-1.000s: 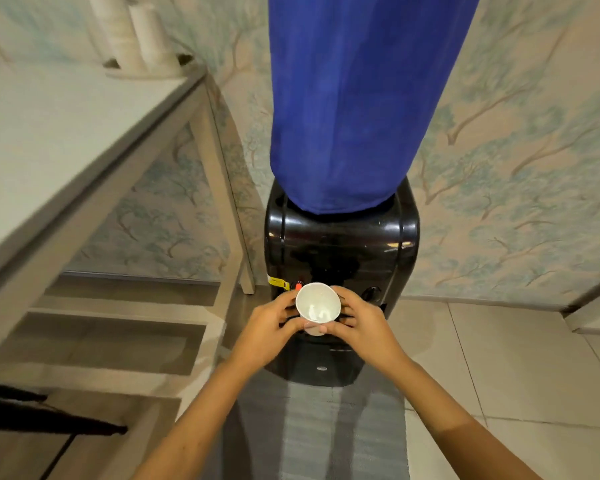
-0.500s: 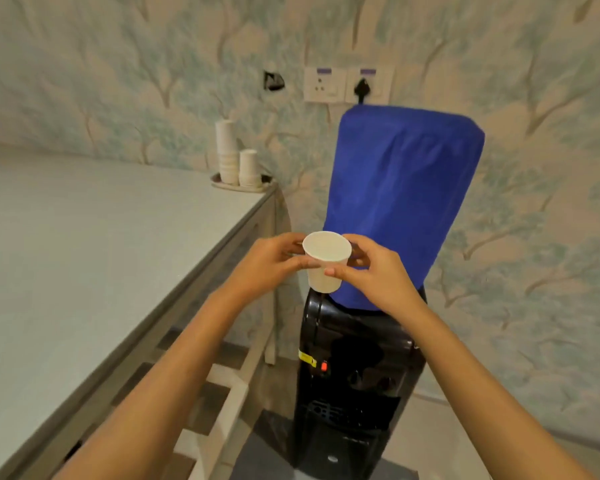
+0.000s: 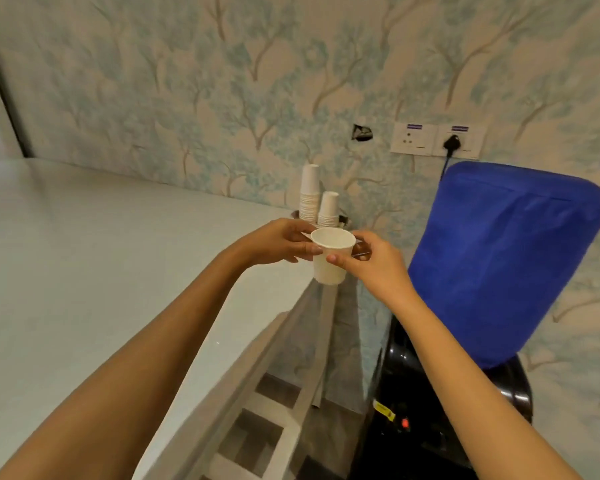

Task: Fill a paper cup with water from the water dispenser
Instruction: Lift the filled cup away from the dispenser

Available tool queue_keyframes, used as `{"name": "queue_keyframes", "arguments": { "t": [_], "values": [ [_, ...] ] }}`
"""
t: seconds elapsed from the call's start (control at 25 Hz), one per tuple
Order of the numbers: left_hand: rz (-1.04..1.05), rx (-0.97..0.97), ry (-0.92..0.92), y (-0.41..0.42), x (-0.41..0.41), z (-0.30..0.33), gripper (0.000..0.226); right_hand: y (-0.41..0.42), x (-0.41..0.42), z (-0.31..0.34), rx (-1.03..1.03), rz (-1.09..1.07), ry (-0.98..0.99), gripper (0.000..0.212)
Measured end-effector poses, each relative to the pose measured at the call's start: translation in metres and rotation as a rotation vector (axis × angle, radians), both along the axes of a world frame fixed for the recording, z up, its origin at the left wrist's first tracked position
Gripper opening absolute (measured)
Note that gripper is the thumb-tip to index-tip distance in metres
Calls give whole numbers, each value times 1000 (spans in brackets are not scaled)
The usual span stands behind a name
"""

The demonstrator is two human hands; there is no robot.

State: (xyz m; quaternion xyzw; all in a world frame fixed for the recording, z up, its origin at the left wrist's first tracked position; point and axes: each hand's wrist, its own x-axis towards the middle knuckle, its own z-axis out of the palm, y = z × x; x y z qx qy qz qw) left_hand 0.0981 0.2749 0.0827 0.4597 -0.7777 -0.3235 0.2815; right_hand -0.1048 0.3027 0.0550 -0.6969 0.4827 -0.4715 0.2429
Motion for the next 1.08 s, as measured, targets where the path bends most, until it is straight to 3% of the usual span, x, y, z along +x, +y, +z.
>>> {"name": "queue_keyframes", "arguments": {
  "t": [0.44,0.96,1.08],
  "values": [
    [108,76,-28,-14,134,-67,47,-22,144,-63,138,-11,22,60],
    [86,104,23,-11,155,-100,49,-11,169,-86,212,-38,31,64],
    [31,132,-70,-11,162,-98,56,-9,169,-88,250,-33,7,68]
  ]
}}
